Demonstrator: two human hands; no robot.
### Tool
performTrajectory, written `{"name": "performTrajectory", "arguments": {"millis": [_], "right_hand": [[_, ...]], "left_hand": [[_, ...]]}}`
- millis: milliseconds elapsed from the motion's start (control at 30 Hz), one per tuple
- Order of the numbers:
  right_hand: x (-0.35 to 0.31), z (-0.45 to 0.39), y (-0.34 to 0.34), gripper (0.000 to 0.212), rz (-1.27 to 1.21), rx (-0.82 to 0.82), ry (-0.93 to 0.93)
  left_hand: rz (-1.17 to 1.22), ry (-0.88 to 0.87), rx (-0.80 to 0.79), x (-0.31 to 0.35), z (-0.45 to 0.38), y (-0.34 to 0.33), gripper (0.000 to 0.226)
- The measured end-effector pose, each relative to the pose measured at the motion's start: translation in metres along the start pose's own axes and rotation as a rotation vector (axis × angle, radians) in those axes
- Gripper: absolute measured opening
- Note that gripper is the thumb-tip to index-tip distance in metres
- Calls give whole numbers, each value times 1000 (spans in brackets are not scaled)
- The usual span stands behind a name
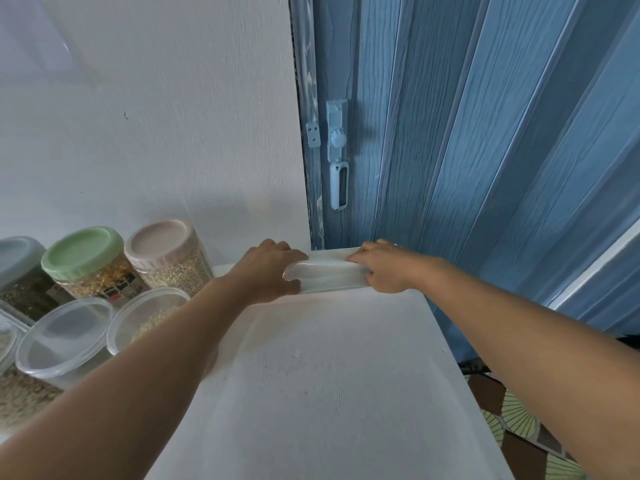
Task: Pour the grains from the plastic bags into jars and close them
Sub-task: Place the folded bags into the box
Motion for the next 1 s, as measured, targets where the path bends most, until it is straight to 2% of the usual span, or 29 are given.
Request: {"name": "performTrajectory", "arguments": {"millis": [200,300,433,567,700,833,900,1000], "right_hand": [[7,0,-4,63,-133,5,-62],[6,-3,-3,65,-112,-40,-54],[3,-9,-5,62,-103,-59,-82],[9,-1,-12,54,-191,98,-34],[8,9,-15,68,-262,278,33],[4,11,-15,56,-156,421,95],[6,10,-14,49,-50,464,101],[4,7,-17,46,-58,361,73]], "left_hand": [[43,31,-21,0,-7,-5,59],[68,53,-25,-4,-6,-7,66],[63,86,-77,-5,-5,-13,63],[64,92,-47,-5,-1,-13,71],[43,72,22,-4,4,-4,81],[10,25,119,7,15,3,75],[0,-31,196,12,17,8,61],[25,-45,109,14,15,1,46]]}}
Point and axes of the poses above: each hand's wrist, its own z-axis away from the middle knuckle, its own y-axis out of the back of the hand, x = y × z, the point moved 3 cm from there along -z, towards the middle knuckle, and after that the axes turned 7 degrees about x, right-handed, at the moved point
